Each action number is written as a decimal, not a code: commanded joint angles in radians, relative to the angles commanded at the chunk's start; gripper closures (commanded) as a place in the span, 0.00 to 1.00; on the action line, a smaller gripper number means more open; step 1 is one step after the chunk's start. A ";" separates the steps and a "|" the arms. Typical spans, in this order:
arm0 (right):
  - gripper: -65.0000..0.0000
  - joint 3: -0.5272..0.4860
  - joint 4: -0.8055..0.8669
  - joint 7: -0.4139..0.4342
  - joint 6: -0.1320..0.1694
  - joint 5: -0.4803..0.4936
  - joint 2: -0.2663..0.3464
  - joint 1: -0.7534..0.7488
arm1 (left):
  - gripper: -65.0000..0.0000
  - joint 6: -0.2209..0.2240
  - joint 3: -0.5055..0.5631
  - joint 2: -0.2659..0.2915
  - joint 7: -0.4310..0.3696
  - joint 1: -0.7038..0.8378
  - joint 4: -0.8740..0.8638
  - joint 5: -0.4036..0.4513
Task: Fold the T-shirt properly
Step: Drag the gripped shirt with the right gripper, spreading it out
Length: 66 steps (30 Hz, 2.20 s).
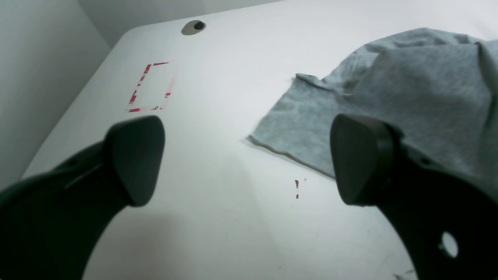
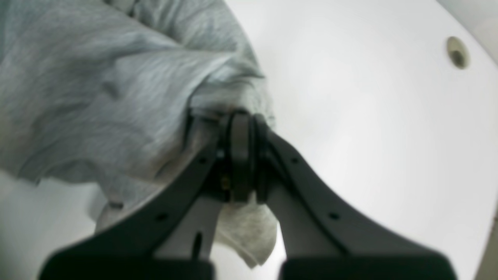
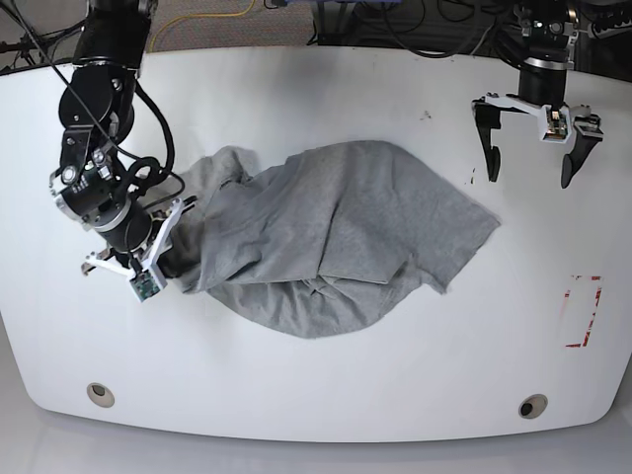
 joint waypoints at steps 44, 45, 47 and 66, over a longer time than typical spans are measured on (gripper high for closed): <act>1.00 -0.045 -0.030 0.025 -0.034 -0.258 -0.097 0.143 | 0.00 0.000 0.050 -0.027 0.098 -0.231 -0.078 0.009; 1.00 -0.045 -0.033 0.033 -0.029 -0.261 -0.100 0.148 | 0.00 0.000 0.047 -0.030 0.093 -0.230 -0.067 0.009; 1.00 -0.047 -0.031 0.034 -0.029 -0.262 -0.100 0.151 | 0.00 0.000 0.045 -0.038 0.095 -0.227 -0.063 0.008; 0.72 -0.045 -0.042 0.048 -0.012 -0.215 -0.099 0.172 | 0.00 -0.003 0.028 -0.045 0.053 -0.126 -0.017 0.010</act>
